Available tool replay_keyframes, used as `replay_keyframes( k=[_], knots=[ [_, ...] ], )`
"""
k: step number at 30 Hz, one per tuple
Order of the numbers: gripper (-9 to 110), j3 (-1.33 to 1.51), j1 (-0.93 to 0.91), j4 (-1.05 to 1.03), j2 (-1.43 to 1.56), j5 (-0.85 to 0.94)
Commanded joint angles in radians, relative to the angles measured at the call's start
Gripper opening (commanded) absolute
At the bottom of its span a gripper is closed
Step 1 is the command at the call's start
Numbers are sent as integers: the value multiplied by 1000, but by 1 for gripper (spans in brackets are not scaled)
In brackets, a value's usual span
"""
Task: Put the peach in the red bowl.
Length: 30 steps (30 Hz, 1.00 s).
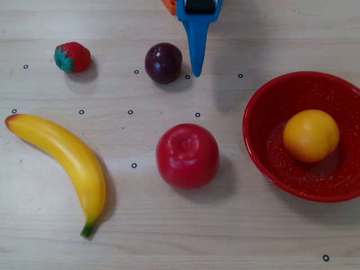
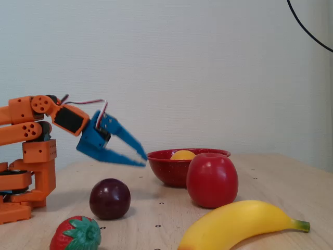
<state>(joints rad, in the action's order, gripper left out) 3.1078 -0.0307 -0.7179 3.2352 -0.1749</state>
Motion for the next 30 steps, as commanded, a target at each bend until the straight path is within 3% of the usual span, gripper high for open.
replay_keyframes(
  k=[1, 6, 30],
  knots=[
    [0, 11, -3, -23, -5, 38],
    [0, 11, -3, -152, -5, 100],
    [0, 11, 6, -163, -6, 130]
  ],
)
